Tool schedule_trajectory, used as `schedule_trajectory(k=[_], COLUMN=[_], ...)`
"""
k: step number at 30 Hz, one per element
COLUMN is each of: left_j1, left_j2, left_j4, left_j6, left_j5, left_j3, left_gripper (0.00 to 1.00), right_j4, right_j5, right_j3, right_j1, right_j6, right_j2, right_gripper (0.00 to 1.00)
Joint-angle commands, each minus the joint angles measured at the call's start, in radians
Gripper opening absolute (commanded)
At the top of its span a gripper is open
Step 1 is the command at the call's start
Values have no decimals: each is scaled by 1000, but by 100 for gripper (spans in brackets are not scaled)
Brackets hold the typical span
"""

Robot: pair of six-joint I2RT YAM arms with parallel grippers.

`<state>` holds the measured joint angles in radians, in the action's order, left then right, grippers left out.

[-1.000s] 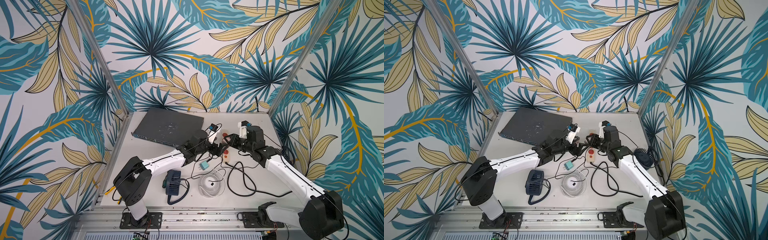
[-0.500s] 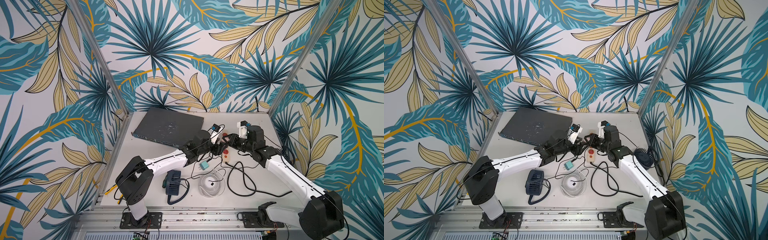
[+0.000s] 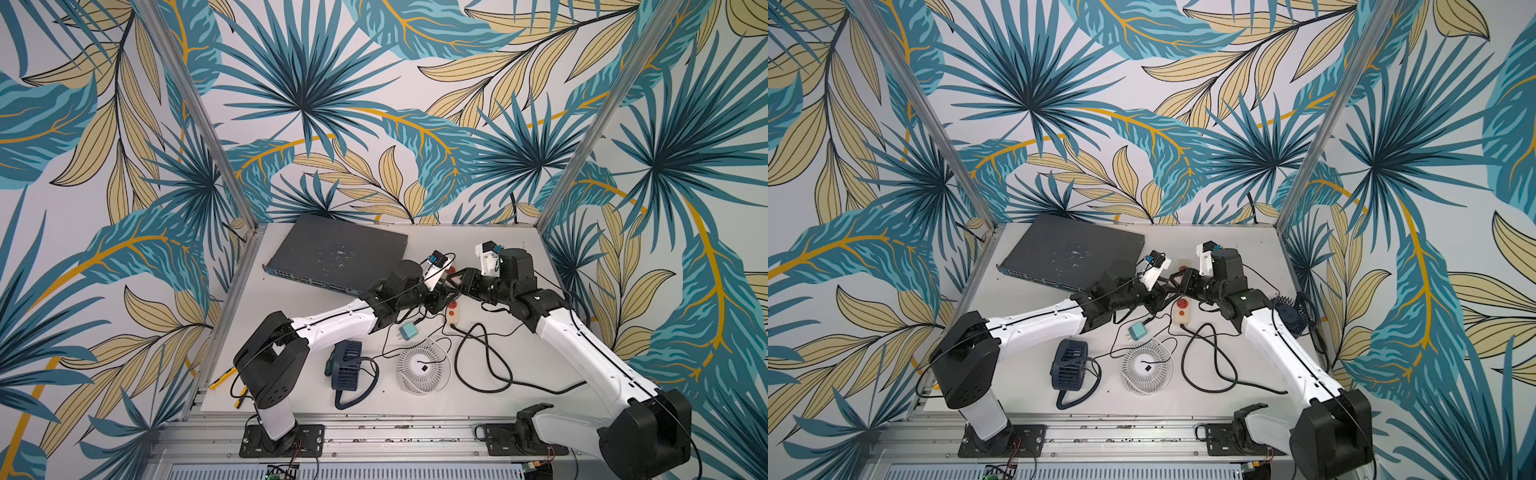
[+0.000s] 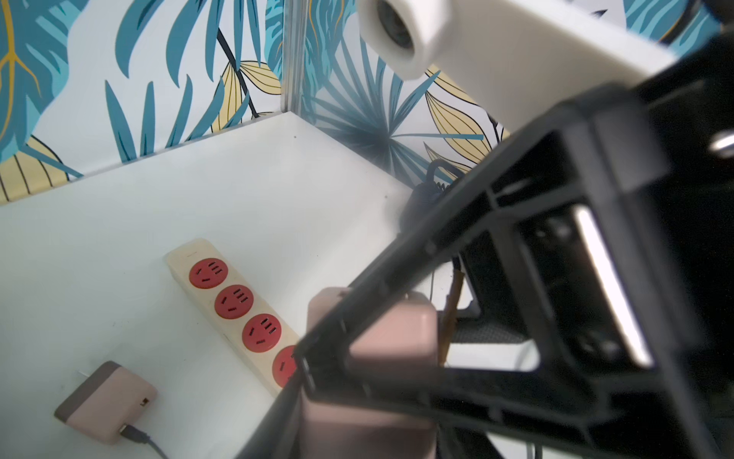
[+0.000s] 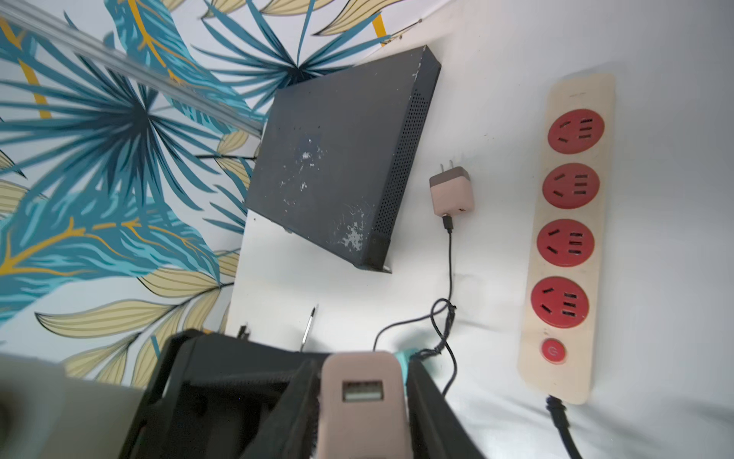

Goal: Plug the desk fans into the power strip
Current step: Insert the plug into the socket.

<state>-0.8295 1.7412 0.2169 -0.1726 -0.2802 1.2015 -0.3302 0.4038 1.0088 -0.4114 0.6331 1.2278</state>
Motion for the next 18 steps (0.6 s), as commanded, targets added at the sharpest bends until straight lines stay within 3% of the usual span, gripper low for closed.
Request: schedule_trajectory(k=[1,4,7,10,15,18], left_j1=[-7,-20,-29,-35,-36,-37], left_j2=[-34,-61,-94,-119,-148,-159], left_j4=[-5,-39,-24,-15,17,28], left_j6=[193,311,374,419,427,440], left_j5=[-29,-37,-66,-92,-130,-141], left_j3=[-34,-48,-80,-101,-139,-155], left_gripper=[17,16,17,19,21,22], right_j4=[-234,-407,-497,-533,-589,-592], right_j5=[105,187,265,331,357,376], right_j3=[76,131,155,170,200,219], right_j1=[22,50,55,55,55,56], right_j6=[-116,-208,-260,-289,-348,-353], right_j2=[8,43,61,79,107,111], right_gripper=[66,80,81,77,59,57])
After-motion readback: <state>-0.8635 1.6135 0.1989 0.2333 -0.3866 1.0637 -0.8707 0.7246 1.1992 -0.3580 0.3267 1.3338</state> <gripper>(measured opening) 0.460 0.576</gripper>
